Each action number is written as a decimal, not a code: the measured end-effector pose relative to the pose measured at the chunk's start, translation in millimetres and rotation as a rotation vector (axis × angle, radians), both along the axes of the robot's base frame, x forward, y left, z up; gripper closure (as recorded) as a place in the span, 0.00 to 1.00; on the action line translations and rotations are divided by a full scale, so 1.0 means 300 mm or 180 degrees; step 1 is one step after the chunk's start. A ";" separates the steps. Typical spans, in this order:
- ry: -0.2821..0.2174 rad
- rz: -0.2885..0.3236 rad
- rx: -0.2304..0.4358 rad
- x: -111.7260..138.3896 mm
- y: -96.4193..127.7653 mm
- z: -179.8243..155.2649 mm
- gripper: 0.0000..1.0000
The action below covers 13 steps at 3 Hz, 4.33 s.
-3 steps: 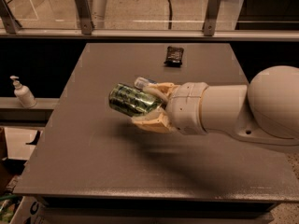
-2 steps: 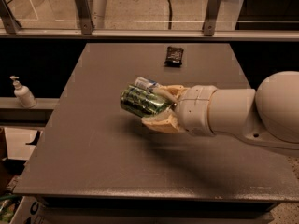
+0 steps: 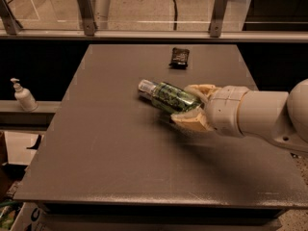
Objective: Move green can near redbull can
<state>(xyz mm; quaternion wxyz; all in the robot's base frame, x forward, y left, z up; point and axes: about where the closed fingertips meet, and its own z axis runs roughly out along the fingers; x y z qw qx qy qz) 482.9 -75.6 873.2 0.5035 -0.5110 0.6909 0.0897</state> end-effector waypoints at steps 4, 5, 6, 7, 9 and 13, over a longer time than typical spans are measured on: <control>0.0105 -0.0310 -0.0202 0.045 -0.178 -0.113 1.00; 0.0164 -0.0317 -0.0176 0.048 -0.176 -0.144 0.85; 0.0217 -0.0323 -0.0154 0.051 -0.173 -0.161 0.62; 0.0218 -0.0323 -0.0154 0.051 -0.173 -0.157 0.38; 0.0277 -0.0310 -0.0135 0.053 -0.184 -0.156 0.00; 0.0271 -0.0290 0.0319 0.003 -0.327 -0.005 0.00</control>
Offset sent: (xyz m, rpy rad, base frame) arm 0.0120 -0.0630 -0.0302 -0.0604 0.0294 -0.1073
